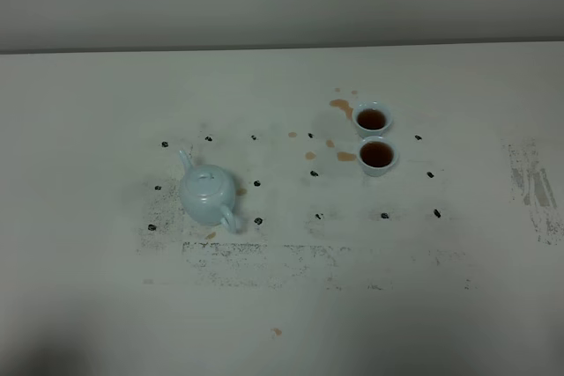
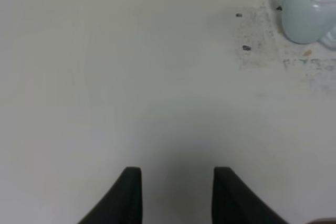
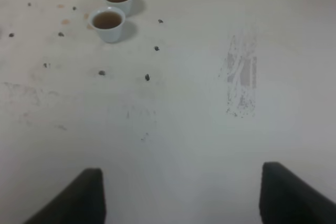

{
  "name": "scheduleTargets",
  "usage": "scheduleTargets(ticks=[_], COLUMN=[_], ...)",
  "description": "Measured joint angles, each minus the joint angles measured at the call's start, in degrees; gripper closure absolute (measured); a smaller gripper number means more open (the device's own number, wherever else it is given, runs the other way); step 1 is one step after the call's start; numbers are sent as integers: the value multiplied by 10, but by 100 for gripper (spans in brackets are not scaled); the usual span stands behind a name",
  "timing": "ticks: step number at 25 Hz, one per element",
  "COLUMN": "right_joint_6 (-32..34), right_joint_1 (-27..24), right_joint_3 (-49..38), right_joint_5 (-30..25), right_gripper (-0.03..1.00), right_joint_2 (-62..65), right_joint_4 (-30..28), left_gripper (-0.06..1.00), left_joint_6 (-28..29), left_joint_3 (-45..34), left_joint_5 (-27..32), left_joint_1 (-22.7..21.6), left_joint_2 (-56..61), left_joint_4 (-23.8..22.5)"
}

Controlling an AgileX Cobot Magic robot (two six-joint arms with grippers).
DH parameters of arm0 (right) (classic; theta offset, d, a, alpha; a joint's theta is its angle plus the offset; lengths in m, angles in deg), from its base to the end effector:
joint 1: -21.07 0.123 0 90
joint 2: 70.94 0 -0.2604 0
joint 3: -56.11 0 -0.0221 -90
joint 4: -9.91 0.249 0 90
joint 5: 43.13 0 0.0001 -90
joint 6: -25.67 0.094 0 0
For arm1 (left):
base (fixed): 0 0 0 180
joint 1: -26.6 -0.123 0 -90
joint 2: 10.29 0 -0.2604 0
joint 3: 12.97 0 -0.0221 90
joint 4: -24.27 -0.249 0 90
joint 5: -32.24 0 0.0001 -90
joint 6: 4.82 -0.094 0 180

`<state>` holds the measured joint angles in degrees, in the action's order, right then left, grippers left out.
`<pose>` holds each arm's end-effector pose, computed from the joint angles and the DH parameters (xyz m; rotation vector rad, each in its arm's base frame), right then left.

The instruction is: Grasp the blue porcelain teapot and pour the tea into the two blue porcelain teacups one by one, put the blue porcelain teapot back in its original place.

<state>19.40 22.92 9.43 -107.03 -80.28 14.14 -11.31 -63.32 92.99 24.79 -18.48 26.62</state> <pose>0.0183 0.0068 0.2760 -0.1542 2.0852 0.0423 0.0251 -0.0026 0.2629 0.0859 2.0797 0.0389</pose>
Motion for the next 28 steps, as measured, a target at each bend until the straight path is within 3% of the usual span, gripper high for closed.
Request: scheduleTargets(ticks=[10, 28], right_joint_6=[0, 0], right_joint_1=[0, 0], right_joint_3=[0, 0], right_joint_5=[0, 0], right_gripper=[38, 38], right_joint_2=[0, 0], right_joint_4=[0, 0], left_gripper=[63, 63], left_joint_6=[7, 29], left_joint_3=[0, 0], left_joint_5=[1, 1], left_joint_1=[0, 0], left_joint_2=[0, 0], left_joint_4=[50, 34])
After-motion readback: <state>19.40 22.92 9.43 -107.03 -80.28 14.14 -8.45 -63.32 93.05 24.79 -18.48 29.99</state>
